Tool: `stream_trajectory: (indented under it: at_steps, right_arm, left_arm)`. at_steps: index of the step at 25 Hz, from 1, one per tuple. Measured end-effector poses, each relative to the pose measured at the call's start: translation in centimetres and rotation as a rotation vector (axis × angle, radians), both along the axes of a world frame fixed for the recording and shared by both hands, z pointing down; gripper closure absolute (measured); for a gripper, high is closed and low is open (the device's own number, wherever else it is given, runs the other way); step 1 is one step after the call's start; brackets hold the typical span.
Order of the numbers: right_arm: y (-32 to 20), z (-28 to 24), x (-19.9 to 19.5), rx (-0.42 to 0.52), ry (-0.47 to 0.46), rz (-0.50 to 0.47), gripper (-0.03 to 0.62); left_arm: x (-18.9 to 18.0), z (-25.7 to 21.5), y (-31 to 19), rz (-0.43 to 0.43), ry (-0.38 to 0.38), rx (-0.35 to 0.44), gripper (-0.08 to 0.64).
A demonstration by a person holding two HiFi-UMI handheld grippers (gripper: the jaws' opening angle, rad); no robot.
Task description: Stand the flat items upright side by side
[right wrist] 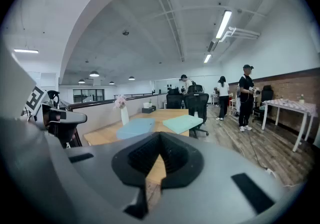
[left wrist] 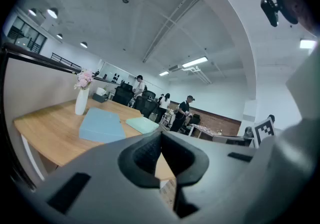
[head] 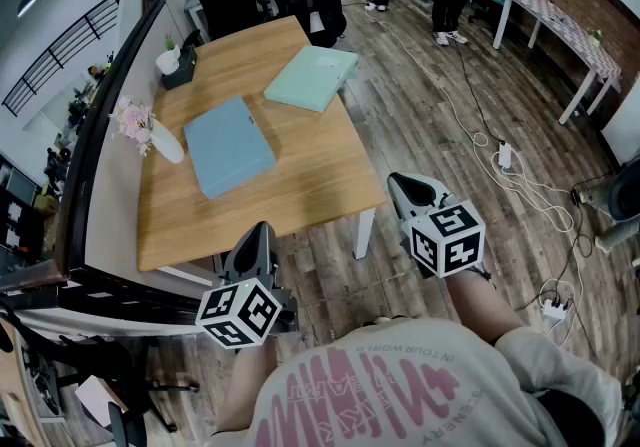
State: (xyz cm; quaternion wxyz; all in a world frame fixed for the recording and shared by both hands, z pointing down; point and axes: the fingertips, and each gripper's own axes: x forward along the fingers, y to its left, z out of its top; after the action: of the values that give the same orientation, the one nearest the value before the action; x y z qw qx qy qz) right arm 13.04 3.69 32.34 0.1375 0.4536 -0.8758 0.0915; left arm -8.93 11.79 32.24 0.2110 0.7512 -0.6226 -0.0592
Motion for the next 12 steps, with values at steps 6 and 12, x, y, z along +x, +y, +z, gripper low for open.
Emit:
stream_trajectory:
  at_steps: [6, 12]
  right_arm:
    - [0.0, 0.1, -1.3, 0.01, 0.004, 0.0, 0.594]
    - [0.2, 0.9, -2.9, -0.081, -0.116, 0.023, 0.592]
  left_arm:
    - [-1.4, -0.1, 0.1, -0.001, 0.008, 0.007, 0.558]
    - [-2.8, -0.3, 0.1, 0.021, 0.033, 0.029, 0.558]
